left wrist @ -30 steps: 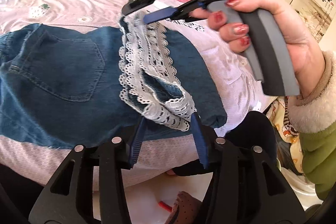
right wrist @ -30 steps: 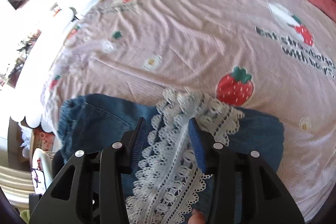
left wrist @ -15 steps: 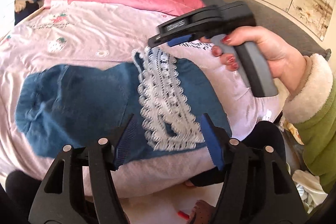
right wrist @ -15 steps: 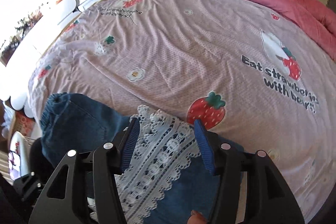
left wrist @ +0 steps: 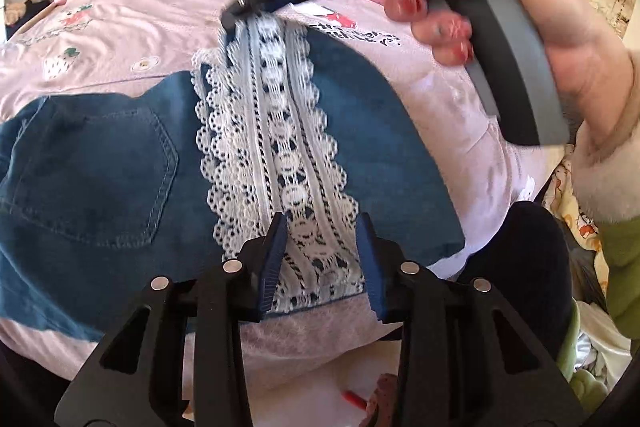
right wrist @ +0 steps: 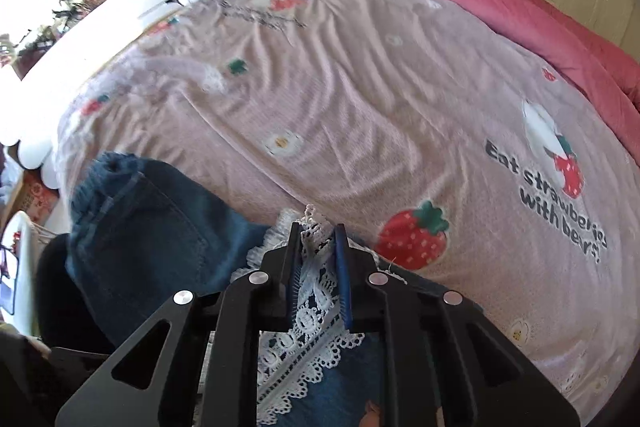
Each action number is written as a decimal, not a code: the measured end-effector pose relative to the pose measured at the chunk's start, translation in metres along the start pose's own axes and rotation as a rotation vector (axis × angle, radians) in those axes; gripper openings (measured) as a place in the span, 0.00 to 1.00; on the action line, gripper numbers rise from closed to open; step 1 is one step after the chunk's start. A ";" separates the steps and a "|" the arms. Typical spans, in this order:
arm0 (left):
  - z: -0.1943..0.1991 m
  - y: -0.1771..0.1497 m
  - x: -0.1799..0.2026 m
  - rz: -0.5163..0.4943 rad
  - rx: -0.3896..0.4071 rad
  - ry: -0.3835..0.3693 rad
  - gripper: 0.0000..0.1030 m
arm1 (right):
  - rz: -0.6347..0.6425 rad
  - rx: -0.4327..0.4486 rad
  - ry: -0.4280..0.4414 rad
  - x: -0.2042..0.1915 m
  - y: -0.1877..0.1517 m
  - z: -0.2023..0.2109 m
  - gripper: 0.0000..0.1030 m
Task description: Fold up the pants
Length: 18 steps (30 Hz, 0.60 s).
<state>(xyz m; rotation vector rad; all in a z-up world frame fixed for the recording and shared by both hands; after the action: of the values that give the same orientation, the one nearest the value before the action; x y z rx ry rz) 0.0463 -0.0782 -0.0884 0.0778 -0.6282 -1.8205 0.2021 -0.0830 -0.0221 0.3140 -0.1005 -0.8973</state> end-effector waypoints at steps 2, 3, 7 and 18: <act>-0.001 -0.002 0.001 -0.005 -0.002 0.017 0.27 | 0.017 -0.026 -0.007 -0.005 0.005 -0.010 0.14; -0.001 -0.003 0.002 -0.004 -0.002 0.021 0.27 | 0.021 -0.043 -0.014 -0.006 0.007 -0.019 0.15; -0.003 -0.006 0.001 -0.009 -0.002 0.037 0.27 | 0.005 -0.098 -0.026 -0.004 0.010 -0.048 0.17; -0.003 -0.005 0.001 -0.007 0.002 0.036 0.27 | -0.041 0.086 0.024 0.016 -0.008 0.028 0.58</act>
<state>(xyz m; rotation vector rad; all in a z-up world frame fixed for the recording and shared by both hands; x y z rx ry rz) 0.0427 -0.0795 -0.0929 0.1139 -0.6046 -1.8211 0.1999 -0.1066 0.0013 0.4083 -0.1113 -0.9307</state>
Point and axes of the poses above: each gripper's, at about its wrist camera, not at the fingertips, and z roughly against the way its jaws point, x to its right, y to its top, the point moved 5 cm from there along -z, roughly the way its jaws point, and after that the axes turned 14 degrees about -x, right-handed, at the moved point
